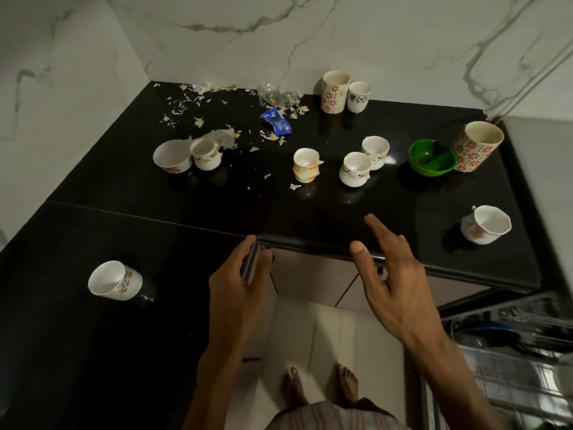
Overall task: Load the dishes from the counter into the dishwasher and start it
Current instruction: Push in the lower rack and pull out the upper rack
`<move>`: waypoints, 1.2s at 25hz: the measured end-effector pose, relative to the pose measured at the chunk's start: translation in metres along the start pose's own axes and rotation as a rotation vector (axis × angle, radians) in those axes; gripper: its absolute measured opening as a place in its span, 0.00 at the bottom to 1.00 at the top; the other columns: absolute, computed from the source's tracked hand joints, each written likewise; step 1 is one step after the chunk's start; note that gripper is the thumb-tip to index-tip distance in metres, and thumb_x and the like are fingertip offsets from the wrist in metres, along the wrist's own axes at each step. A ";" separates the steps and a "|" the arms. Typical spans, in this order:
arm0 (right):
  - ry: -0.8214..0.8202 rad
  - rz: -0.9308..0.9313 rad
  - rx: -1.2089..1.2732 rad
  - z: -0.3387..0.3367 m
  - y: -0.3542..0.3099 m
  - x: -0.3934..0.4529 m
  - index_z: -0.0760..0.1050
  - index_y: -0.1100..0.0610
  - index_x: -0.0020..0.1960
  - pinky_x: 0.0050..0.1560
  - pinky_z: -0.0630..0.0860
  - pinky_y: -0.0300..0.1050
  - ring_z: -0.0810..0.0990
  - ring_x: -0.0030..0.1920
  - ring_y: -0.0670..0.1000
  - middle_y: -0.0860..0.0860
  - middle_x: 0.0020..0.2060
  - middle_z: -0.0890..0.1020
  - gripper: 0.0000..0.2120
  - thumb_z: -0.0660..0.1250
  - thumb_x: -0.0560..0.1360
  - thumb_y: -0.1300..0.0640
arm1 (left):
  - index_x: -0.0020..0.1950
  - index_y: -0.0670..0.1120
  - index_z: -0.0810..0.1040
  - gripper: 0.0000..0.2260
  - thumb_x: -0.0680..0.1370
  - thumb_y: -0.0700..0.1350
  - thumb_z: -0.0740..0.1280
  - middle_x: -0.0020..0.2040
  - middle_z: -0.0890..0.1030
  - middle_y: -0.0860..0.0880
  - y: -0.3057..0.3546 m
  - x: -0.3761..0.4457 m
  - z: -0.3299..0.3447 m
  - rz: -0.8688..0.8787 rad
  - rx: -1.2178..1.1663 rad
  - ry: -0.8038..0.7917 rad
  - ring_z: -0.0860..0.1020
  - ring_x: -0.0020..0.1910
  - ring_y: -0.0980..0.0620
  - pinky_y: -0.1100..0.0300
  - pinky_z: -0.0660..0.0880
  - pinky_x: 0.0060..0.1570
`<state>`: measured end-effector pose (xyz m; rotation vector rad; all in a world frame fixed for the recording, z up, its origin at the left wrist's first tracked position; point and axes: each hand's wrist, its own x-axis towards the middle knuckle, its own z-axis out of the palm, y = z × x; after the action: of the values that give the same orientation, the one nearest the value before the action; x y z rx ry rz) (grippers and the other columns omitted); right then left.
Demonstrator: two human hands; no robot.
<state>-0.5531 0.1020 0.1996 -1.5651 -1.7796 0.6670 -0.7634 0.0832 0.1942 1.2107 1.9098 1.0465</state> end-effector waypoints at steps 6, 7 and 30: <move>0.049 0.080 -0.014 0.001 0.006 -0.021 0.60 0.50 0.76 0.72 0.42 0.27 0.79 0.60 0.56 0.51 0.71 0.71 0.29 0.52 0.80 0.36 | 0.73 0.51 0.70 0.23 0.79 0.54 0.65 0.71 0.73 0.51 -0.002 0.005 0.005 0.063 0.026 -0.109 0.69 0.70 0.56 0.72 0.66 0.56; 0.056 0.088 -0.016 0.000 0.008 -0.024 0.60 0.49 0.76 0.71 0.42 0.27 0.80 0.59 0.57 0.50 0.71 0.71 0.29 0.52 0.80 0.36 | 0.73 0.51 0.69 0.23 0.79 0.53 0.65 0.71 0.72 0.51 -0.001 0.005 0.007 0.063 0.025 -0.120 0.69 0.70 0.56 0.73 0.66 0.55; 0.176 0.154 -0.021 -0.115 0.070 -0.099 0.62 0.50 0.76 0.69 0.69 0.57 0.80 0.56 0.61 0.53 0.65 0.75 0.30 0.53 0.79 0.36 | 0.73 0.54 0.68 0.30 0.73 0.62 0.60 0.73 0.70 0.50 0.051 -0.093 0.106 0.115 0.007 -0.256 0.67 0.72 0.52 0.50 0.70 0.68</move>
<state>-0.4149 0.0094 0.2070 -1.7319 -1.5540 0.5639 -0.6198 0.0409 0.1973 1.4007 1.6654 0.8947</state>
